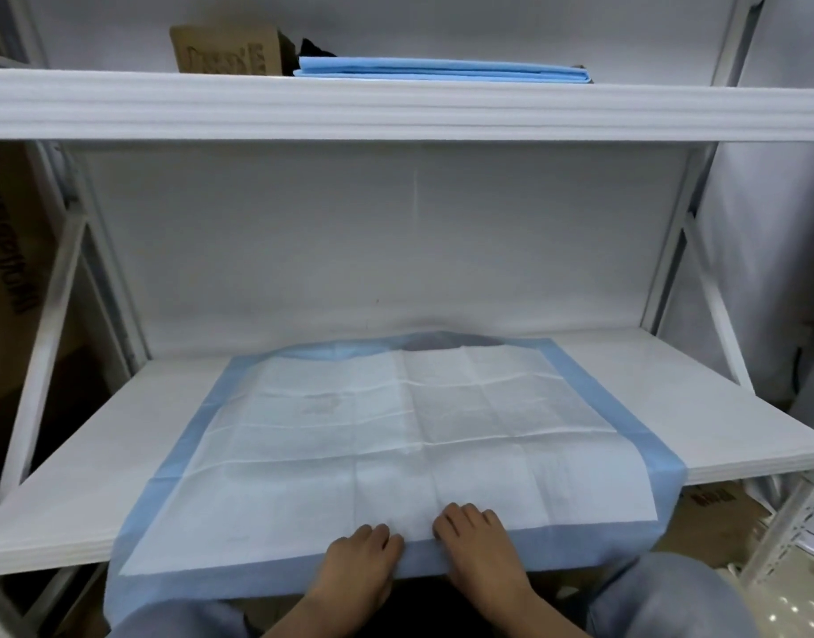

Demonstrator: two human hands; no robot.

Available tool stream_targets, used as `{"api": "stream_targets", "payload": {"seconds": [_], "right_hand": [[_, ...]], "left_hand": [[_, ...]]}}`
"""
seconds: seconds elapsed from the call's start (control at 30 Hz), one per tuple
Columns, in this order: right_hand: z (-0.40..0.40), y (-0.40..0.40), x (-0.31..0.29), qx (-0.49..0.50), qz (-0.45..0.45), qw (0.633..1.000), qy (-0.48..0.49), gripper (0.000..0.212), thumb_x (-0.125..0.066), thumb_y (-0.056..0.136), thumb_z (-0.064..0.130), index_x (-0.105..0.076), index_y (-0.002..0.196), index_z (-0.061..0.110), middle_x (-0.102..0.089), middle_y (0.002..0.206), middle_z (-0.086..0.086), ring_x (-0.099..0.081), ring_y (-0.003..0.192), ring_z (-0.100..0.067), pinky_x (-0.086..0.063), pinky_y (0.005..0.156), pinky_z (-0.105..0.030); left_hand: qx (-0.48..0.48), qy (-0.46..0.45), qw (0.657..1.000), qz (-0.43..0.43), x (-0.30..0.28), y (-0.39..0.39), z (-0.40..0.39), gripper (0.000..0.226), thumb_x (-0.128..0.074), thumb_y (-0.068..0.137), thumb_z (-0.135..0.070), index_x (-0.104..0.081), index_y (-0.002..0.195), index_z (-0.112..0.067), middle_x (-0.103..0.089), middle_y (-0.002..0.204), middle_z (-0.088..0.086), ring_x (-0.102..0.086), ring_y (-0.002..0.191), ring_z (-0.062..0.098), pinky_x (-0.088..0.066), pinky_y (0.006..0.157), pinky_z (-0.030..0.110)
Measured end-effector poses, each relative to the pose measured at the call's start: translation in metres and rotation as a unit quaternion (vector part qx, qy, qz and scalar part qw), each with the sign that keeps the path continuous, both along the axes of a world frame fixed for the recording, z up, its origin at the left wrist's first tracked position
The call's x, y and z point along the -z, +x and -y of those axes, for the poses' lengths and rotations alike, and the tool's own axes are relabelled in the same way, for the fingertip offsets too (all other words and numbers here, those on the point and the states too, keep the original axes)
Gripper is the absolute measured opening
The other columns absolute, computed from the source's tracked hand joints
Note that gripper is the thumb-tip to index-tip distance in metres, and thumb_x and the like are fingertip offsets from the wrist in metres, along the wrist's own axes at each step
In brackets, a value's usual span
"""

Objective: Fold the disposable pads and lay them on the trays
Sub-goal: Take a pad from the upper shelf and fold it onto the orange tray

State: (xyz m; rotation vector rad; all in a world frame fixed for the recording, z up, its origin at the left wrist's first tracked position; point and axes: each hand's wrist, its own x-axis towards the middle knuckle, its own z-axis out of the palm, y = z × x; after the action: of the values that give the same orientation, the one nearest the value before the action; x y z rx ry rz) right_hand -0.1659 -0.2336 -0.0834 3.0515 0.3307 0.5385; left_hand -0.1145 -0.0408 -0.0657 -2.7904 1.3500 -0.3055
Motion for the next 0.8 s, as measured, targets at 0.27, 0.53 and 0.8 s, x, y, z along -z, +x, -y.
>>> {"api": "stream_targets", "payload": {"seconds": [0.27,0.53,0.8], "right_hand": [[-0.005,0.011,0.013,0.029,0.085,0.996,0.027,0.039,-0.056,0.047,0.021,-0.041,0.083,0.021,-0.050,0.090,0.001,-0.041,0.072,-0.016,-0.023,0.061,-0.028],[-0.001,-0.006,0.012,0.016,-0.011,0.993,0.115,0.094,-0.072,0.026,0.038,-0.050,0.116,0.025,-0.064,0.120,0.002,-0.047,0.110,-0.012,-0.031,0.085,-0.027],[0.005,-0.027,0.029,0.079,-0.108,0.990,0.049,0.111,-0.064,0.040,0.066,-0.041,0.137,0.017,-0.049,0.142,-0.003,-0.035,0.131,-0.021,-0.011,0.111,-0.044]], "left_hand": [[0.005,-0.007,1.000,-0.015,0.000,0.006,0.000,0.036,-0.065,0.031,-0.055,-0.052,0.050,-0.027,-0.047,0.049,-0.010,-0.046,0.039,0.007,-0.013,0.041,0.018],[-0.050,-0.140,0.989,-0.012,-0.014,0.021,0.001,0.019,-0.045,0.067,-0.041,-0.044,0.056,-0.026,-0.048,0.051,-0.009,-0.049,0.041,0.005,-0.021,0.041,0.017],[-0.075,-0.204,0.970,-0.106,-0.012,0.034,0.014,0.067,-0.021,0.071,-0.051,-0.057,0.120,-0.024,-0.054,0.120,-0.006,-0.056,0.107,0.015,-0.042,0.082,0.028]]}}
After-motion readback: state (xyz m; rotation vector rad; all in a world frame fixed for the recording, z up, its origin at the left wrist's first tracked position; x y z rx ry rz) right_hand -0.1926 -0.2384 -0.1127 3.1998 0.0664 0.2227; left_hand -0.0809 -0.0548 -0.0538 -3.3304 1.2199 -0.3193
